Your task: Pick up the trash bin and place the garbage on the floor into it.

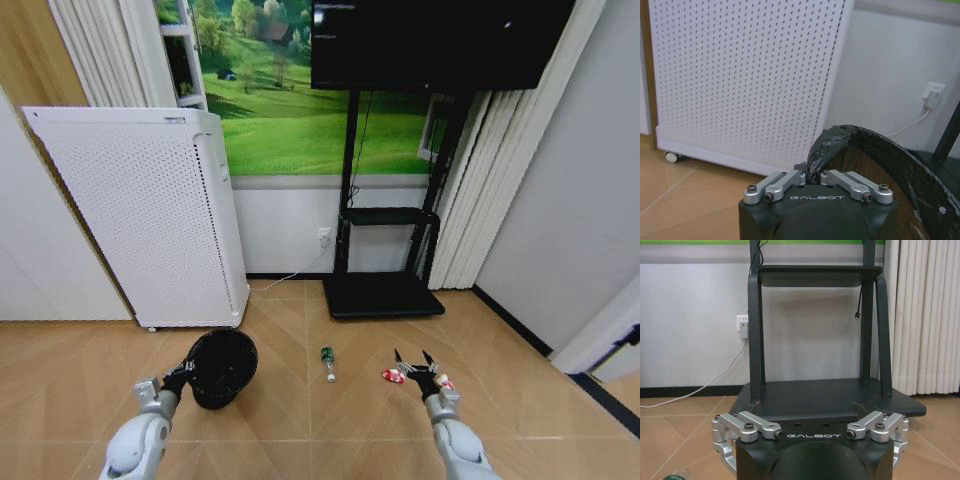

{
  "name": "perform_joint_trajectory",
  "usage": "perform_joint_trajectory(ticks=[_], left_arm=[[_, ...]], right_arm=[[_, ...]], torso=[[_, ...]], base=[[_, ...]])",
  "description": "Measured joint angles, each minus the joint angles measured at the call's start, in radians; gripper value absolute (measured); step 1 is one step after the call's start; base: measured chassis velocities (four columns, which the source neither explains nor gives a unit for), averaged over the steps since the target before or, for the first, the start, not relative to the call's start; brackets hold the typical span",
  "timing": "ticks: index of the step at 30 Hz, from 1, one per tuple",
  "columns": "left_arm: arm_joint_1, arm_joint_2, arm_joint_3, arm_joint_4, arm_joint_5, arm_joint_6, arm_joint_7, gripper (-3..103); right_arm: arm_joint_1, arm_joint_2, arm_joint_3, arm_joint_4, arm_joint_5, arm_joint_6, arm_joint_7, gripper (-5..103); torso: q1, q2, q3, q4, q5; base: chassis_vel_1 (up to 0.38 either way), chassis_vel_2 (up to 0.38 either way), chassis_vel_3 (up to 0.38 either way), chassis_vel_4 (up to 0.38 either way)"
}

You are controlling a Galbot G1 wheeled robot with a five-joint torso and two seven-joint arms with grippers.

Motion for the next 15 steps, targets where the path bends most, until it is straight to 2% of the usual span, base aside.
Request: perform_joint_trajectory(ticks=[4,5,10,15], left_arm=[[-0.030,0.010,0.013,-0.002,0.010,-0.054,0.031,7],[-0.030,0.010,0.013,-0.002,0.010,-0.054,0.031,7],[-0.060,0.027,0.026,-0.049,0.040,-0.086,0.041,7],[-0.064,0.046,0.032,-0.109,0.040,-0.086,0.043,7]], right_arm=[[-0.012,0.004,-0.031,0.038,0.005,-0.059,0.011,100],[-0.012,0.004,-0.031,0.038,0.005,-0.059,0.011,100],[-0.005,-0.006,-0.111,0.059,0.038,-0.151,0.012,100],[0.040,-0.029,-0.219,0.014,0.024,-0.155,0.006,100]], torso=[[0.000,0.000,0.000,0.0000,-0.0001],[0.000,0.000,0.000,0.0000,-0.0001],[0.000,0.000,0.000,0.0000,0.0000],[0.000,0.000,0.000,0.0001,0.0000]], base=[[0.000,0.000,0.000,0.000],[0.000,0.000,0.000,0.000],[0.000,0.000,0.000,0.000],[0.000,0.000,0.000,0.000]])
